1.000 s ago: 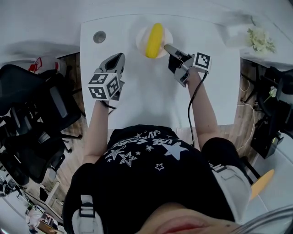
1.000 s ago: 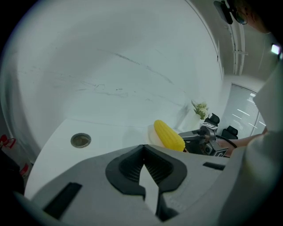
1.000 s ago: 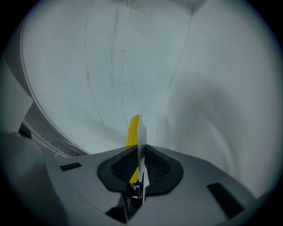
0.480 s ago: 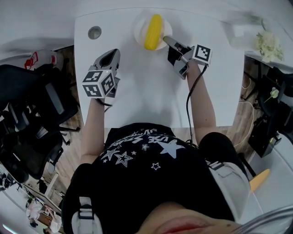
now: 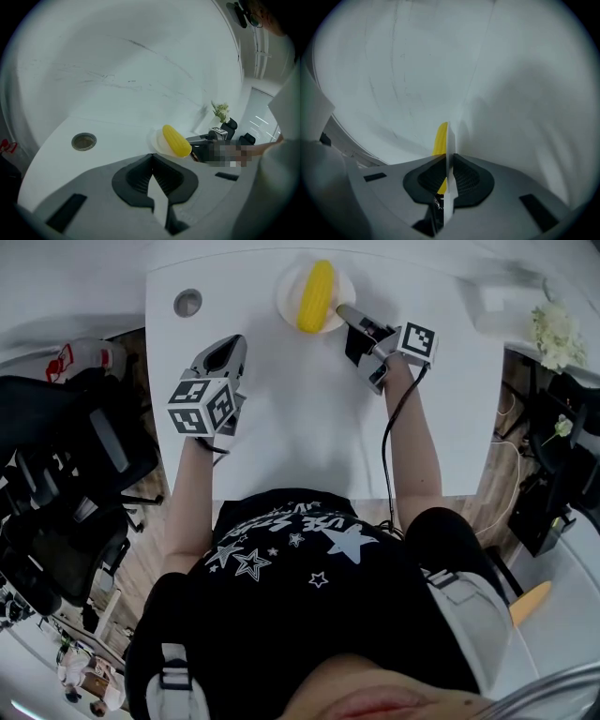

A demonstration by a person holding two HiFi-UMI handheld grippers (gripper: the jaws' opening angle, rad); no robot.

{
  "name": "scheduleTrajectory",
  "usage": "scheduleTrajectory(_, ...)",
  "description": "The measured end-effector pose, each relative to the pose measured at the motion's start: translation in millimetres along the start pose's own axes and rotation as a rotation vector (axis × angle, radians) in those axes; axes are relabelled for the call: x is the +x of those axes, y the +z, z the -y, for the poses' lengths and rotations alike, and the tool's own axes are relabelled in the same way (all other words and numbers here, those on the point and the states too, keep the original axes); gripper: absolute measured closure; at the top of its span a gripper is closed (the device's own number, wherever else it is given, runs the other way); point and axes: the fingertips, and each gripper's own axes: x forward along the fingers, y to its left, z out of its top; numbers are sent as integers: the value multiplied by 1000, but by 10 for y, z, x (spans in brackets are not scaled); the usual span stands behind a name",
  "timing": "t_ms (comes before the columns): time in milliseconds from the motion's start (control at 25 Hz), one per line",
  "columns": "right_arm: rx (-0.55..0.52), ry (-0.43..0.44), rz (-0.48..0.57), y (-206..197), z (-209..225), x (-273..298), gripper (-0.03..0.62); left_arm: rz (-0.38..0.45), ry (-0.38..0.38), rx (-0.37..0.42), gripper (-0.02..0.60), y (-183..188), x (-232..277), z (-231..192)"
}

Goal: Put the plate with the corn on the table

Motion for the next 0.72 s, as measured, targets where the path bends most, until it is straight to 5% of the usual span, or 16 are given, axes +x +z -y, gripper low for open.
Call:
scheduleTrajectory(440, 38, -107, 23, 31, 137, -27, 565, 8, -25, 10, 575, 55, 114, 83)
scheduleTrajectory(720, 59, -265, 60, 53, 215, -49, 580, -4, -23, 6, 575, -3, 112, 116)
